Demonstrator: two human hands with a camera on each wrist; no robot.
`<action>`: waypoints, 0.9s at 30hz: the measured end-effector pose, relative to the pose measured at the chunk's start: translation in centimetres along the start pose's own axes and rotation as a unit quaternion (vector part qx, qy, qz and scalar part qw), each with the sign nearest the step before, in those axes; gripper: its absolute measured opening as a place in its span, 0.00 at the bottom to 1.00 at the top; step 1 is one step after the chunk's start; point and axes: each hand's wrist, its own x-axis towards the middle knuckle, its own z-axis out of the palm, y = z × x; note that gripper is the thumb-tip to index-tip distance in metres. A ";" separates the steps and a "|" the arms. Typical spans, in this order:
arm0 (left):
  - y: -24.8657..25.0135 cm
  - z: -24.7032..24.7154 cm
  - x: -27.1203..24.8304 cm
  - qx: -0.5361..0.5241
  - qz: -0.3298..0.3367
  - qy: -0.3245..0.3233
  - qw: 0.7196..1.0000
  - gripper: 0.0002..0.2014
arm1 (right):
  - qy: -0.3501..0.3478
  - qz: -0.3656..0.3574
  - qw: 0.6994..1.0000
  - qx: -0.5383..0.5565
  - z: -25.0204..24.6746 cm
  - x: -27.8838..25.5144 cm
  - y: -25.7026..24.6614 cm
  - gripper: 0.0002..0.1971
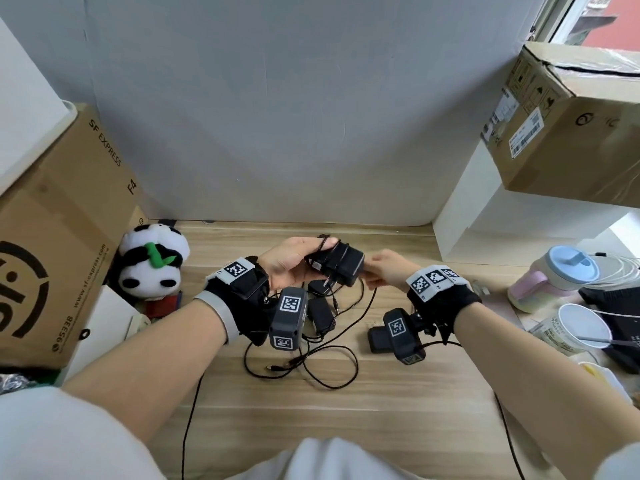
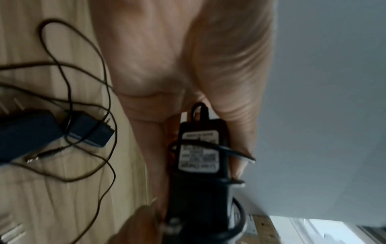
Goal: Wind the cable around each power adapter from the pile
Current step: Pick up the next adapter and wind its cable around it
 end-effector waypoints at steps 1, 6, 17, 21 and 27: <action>0.0 -0.1 -0.1 0.036 0.004 -0.012 0.999 0.04 | 0.028 0.001 1.000 0.014 -0.5 0.0 -0.3 0.19; -0.6 -0.2 0.1 0.197 0.024 -0.010 0.980 0.03 | 0.037 -0.016 0.994 0.106 -0.9 -0.1 -1.9 0.20; -1.2 -0.5 1.8 -0.027 0.088 0.220 0.971 0.12 | -0.059 -0.123 0.990 0.047 1.9 -1.1 -3.0 0.15; -0.7 -0.4 1.7 -0.129 0.081 0.215 0.964 0.11 | -0.061 -0.125 0.990 0.020 2.4 -1.4 -2.5 0.15; -0.9 -0.1 1.5 -0.184 0.066 0.217 0.956 0.10 | -0.065 -0.106 0.992 -0.007 2.3 -1.6 -1.5 0.17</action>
